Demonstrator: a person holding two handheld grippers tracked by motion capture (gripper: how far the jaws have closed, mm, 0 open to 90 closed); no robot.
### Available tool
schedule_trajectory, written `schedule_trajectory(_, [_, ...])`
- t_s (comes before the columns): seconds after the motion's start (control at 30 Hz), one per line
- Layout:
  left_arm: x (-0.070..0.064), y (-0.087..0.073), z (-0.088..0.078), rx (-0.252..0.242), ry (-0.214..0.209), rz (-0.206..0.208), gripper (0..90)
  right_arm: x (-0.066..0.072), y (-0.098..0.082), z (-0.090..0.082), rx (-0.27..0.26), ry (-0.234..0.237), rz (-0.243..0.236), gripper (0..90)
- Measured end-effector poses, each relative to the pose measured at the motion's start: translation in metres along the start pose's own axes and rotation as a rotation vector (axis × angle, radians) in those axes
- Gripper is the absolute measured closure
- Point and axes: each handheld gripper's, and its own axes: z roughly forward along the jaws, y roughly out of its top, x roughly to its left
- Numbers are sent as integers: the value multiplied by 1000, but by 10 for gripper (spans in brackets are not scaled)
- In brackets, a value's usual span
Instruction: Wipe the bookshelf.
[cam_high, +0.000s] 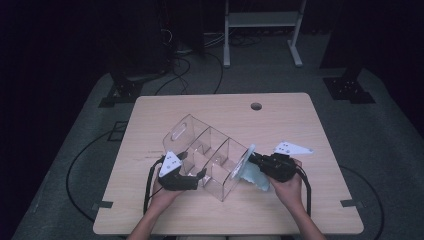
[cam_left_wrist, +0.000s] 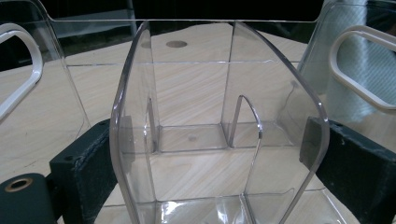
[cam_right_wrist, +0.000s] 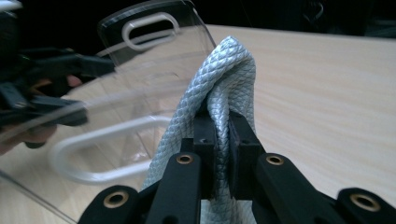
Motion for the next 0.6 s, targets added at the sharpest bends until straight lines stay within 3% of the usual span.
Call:
schedule_trajectory(0.13, [0,0,0,-1,1,1,61,-1,-3,1,12,9,20,831])
schedule_trajectory(0.27, [0,-1,0,-1,0,-4,61,6,4,-2,-8,20,-12,831])
schedule_trajectory(0.47, [0,0,0,1,4,3,61,-5,-6,5,36,-2,18,831])
schedule_trajectory(0.6, [0,0,1,-1,4,-1,60,2,1,1,9,12,0,830])
